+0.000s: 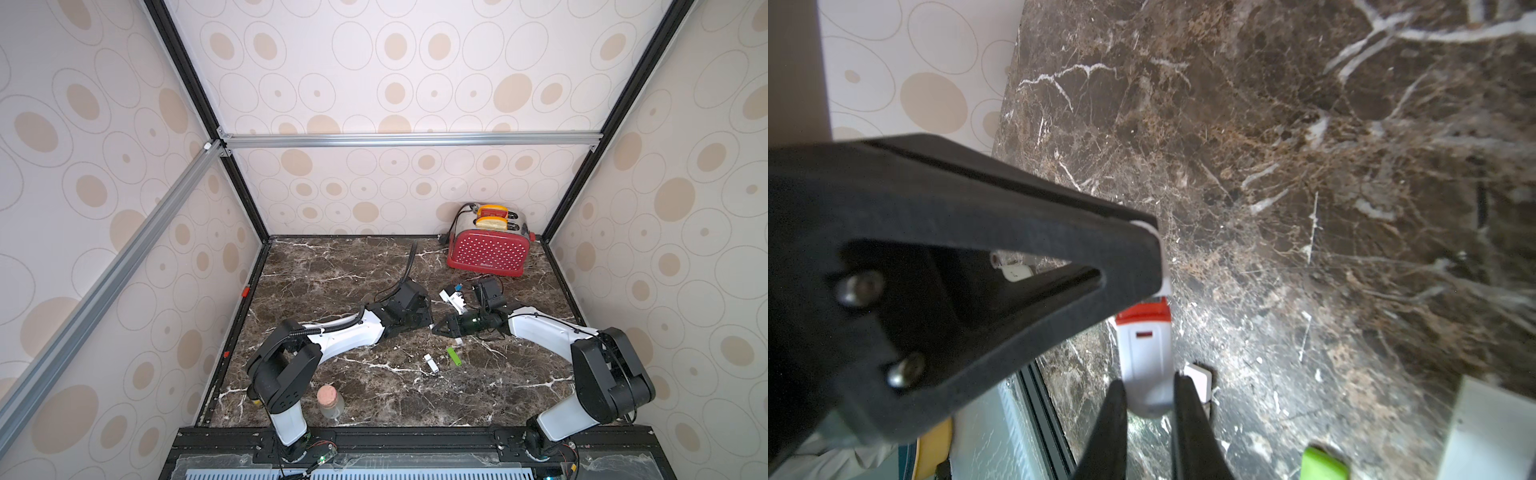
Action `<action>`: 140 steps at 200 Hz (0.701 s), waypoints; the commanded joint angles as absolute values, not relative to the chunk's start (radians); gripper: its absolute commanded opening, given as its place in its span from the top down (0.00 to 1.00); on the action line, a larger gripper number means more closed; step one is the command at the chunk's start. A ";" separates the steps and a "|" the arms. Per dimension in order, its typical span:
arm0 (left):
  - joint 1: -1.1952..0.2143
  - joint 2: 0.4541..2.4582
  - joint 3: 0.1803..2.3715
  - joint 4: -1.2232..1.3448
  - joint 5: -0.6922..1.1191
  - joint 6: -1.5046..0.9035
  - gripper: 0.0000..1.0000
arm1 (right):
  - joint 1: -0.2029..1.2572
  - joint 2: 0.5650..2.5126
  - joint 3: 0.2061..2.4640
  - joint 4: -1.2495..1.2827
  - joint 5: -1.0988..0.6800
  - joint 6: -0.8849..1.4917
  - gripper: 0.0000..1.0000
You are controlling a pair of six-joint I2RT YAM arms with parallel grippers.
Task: Close the usb drive cover
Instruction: Close the cover of the USB drive.
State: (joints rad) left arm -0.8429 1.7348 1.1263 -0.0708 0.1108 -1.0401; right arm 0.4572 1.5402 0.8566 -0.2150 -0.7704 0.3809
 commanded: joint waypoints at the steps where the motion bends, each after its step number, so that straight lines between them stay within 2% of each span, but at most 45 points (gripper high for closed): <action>1: -0.940 1.772 1.084 -0.237 0.320 -1.047 1.00 | 0.423 1.471 0.894 0.030 -0.712 0.364 1.00; 140: -0.970 1.764 1.058 -0.245 0.357 -1.055 1.00 | 0.409 1.397 0.871 0.034 -0.669 0.359 1.00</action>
